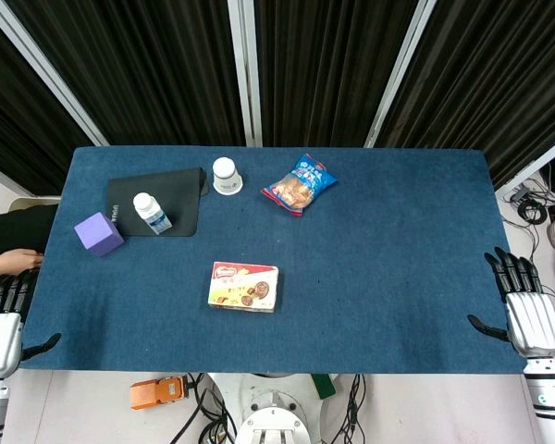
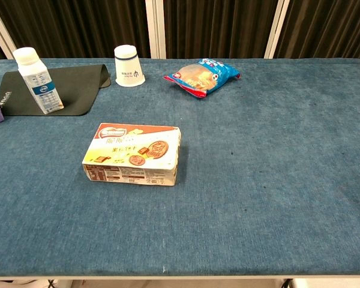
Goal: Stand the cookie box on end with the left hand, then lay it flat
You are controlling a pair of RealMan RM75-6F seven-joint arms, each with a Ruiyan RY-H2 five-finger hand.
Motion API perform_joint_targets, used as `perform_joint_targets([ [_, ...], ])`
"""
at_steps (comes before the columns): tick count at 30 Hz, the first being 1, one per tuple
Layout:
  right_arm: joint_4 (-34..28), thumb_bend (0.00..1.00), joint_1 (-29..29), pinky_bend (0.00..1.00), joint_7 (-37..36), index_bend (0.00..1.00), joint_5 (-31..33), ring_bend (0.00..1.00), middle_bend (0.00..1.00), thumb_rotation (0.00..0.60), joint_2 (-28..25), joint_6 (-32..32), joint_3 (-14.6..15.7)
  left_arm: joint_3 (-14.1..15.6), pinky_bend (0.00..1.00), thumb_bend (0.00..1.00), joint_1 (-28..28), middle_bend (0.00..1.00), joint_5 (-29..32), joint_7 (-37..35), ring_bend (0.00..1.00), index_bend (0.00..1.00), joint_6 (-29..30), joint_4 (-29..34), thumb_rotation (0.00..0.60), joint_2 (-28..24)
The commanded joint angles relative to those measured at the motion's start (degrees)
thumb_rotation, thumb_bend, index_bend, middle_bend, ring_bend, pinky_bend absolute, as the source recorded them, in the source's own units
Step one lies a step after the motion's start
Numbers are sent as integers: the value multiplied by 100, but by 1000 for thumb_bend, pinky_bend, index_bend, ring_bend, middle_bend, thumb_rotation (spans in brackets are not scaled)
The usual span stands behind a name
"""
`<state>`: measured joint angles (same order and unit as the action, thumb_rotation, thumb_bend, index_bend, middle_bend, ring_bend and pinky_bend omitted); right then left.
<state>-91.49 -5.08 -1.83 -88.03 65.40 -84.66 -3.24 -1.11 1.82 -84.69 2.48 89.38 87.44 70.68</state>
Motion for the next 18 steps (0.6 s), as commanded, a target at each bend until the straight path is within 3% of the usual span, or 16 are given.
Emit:
perform_joint_targets([
  [1, -42, 234, -53, 0, 59, 0, 51, 0, 0, 600, 3, 86, -27, -34, 0, 62, -47, 47, 48, 41, 0, 37, -73, 22, 600, 1],
  [10, -81, 234, -129, 0, 90, 0, 133, 0, 0, 600, -10, 195, -72, -91, 0, 63, -168, 47, 7, 174, 0, 37, -159, 190, 600, -41],
  [18, 23, 234, -77, 0, -104, 0, -20, 0, 0, 600, -48, 11, -45, -349, 0, 63, -846, 47, -637, 653, 0, 37, -449, 868, 600, -253],
])
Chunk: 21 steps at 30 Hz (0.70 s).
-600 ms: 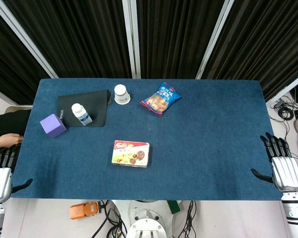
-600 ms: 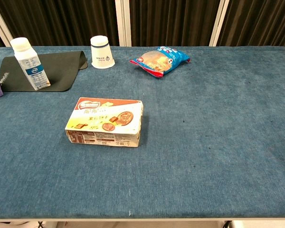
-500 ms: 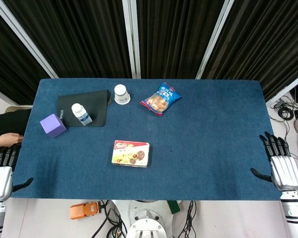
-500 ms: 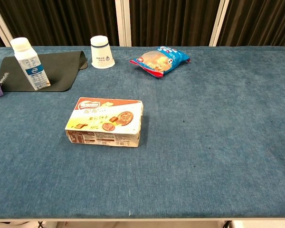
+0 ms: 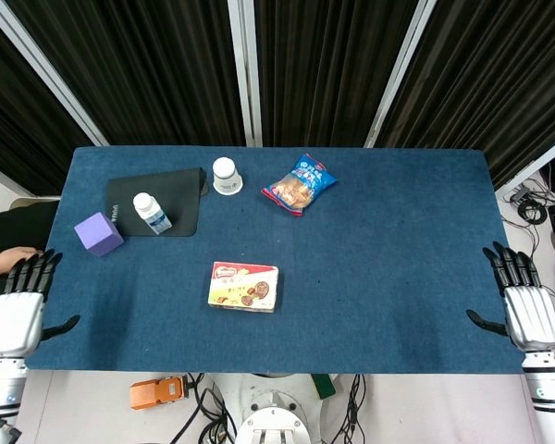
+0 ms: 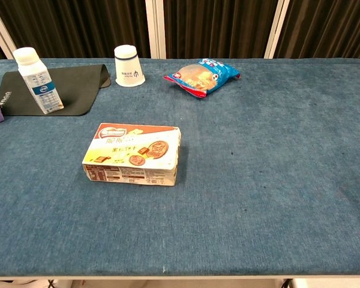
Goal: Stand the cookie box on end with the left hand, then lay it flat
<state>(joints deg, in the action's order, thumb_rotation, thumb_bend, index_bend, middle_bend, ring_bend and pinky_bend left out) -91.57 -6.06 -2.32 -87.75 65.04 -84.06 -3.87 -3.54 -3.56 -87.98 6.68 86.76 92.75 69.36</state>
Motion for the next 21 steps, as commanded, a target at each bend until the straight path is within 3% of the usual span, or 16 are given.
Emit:
perform_joint_targets([
  [1, 42, 234, 32, 0, -84, 0, -66, 0, 0, 600, -17, -71, 27, -128, 0, 63, -425, 47, -412, 309, 0, 37, -283, 484, 600, -163],
  [6, 106, 234, 96, 0, -179, 0, -125, 0, 0, 600, -46, -159, 81, -294, 0, 62, -1238, 47, -744, 784, 0, 37, -1222, 1406, 600, -297],
  [10, 144, 233, 147, 0, -261, 0, -168, 0, 0, 600, -51, -249, 105, -581, 0, 62, -1947, 47, -369, 1342, 0, 37, -2182, 2014, 600, -80],
  [16, 202, 234, 216, 0, -346, 0, -157, 0, 0, 600, -72, -311, 134, -1139, 0, 63, -3075, 47, 1456, 2526, 0, 37, -3400, 2385, 600, 645],
  [21, 252, 234, 263, 0, -409, 0, -111, 0, 0, 600, -84, -328, 143, -1204, 0, 63, -3991, 47, 3258, 3942, 0, 37, -3416, 2209, 600, 1365],
])
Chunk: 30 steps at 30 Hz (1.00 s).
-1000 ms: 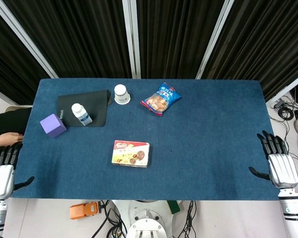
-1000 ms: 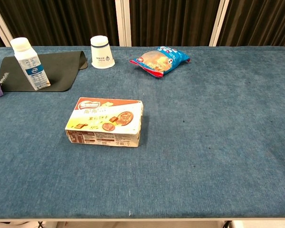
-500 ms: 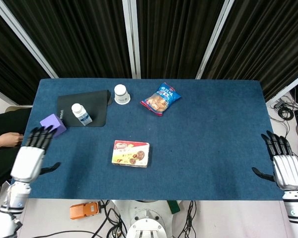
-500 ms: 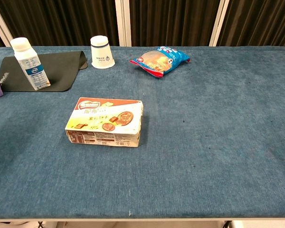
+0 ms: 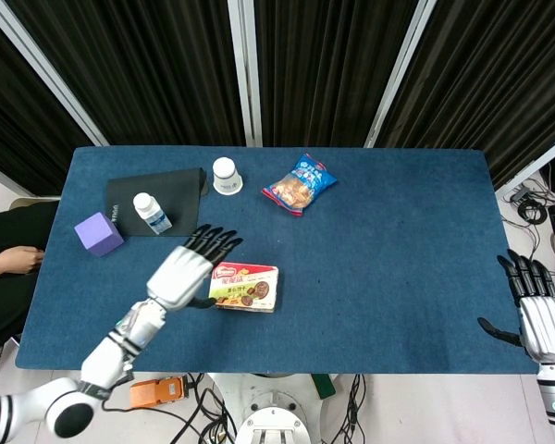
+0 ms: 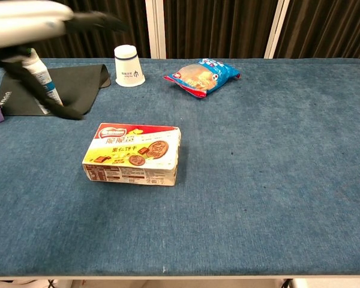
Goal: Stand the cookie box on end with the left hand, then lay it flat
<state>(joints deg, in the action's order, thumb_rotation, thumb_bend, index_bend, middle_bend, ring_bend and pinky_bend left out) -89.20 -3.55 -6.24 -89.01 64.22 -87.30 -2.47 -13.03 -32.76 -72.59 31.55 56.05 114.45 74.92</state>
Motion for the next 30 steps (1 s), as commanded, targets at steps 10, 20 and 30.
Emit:
perform_joint_targets([
  [10, 129, 234, 43, 0, -114, 0, 74, 0, 0, 600, 34, 37, 10, 120, 0, 62, -2500, 47, 4344, 4363, 0, 37, 1443, -92, 600, 2156],
  [20, 197, 233, 26, 0, -163, 0, 106, 0, 0, 600, 71, 102, -2, -274, 0, 62, -3278, 36, 5880, 5326, 0, 37, 2657, -593, 600, 3086],
  [30, 273, 234, -2, 0, -221, 0, 171, 0, 0, 600, 99, 208, -17, -573, 0, 62, -3514, 36, 6526, 5326, 0, 37, 2725, -1341, 600, 3399],
])
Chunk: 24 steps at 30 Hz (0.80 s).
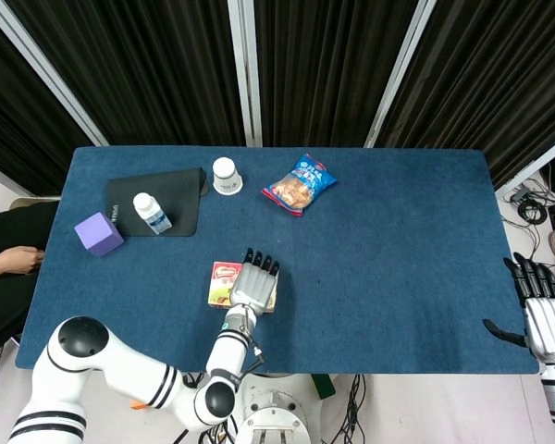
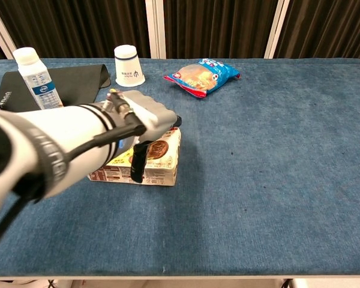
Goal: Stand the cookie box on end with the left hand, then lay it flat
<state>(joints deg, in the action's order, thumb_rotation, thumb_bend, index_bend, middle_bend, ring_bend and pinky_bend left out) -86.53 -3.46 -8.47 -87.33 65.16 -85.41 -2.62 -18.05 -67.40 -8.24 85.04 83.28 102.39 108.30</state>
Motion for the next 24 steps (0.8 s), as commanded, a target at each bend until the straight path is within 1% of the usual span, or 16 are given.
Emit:
perform_joint_targets([
  [1, 5, 234, -17, 0, 4, 0, 6, 0, 0, 600, 6, 30, -4, -91, 0, 62, -60, 36, 115, -35, 0, 37, -9, -186, 600, 72],
  [5, 5, 233, -34, 0, 12, 0, 33, 0, 0, 600, 9, 60, -22, -177, 0, 62, -79, 40, 284, -95, 0, 37, -130, -332, 600, 100],
  [9, 5, 233, -60, 0, 30, 0, 57, 0, 0, 600, 21, 119, -27, -208, 0, 62, -83, 69, 305, -241, 1, 44, -327, -438, 600, 128],
  [12, -5, 233, -73, 0, 48, 0, 63, 0, 0, 600, 18, 147, -27, -53, 0, 62, -167, 122, 90, -220, 32, 99, -285, -646, 600, 213],
  [13, -9, 233, -72, 0, 52, 0, 73, 0, 0, 600, 15, 148, -32, 5, 9, 63, -177, 171, -24, -259, 70, 155, -272, -735, 600, 248],
  [15, -13, 233, -71, 0, 53, 0, 88, 0, 0, 600, 12, 150, -39, 95, 58, 69, -172, 249, -199, -329, 137, 237, -255, -855, 600, 287],
  [17, -16, 233, -75, 0, 53, 0, 98, 0, 0, 600, 13, 162, -42, 242, 157, 82, -163, 324, -418, -363, 215, 298, -343, -922, 600, 246],
  [18, -13, 234, -80, 0, 54, 0, 96, 0, 0, 600, 16, 170, -41, 276, 184, 85, -124, 343, -500, -441, 236, 316, -425, -904, 600, 187],
  [20, -8, 234, -89, 0, 57, 0, 97, 0, 0, 600, 23, 186, -42, 225, 203, 90, -33, 370, -628, -682, 260, 341, -517, -810, 600, 86],
  [24, -21, 233, -119, 0, 79, 0, 97, 0, 0, 600, 28, 222, -50, -60, 203, 93, 311, 384, -1071, -1618, 273, 346, -905, -250, 600, -439],
])
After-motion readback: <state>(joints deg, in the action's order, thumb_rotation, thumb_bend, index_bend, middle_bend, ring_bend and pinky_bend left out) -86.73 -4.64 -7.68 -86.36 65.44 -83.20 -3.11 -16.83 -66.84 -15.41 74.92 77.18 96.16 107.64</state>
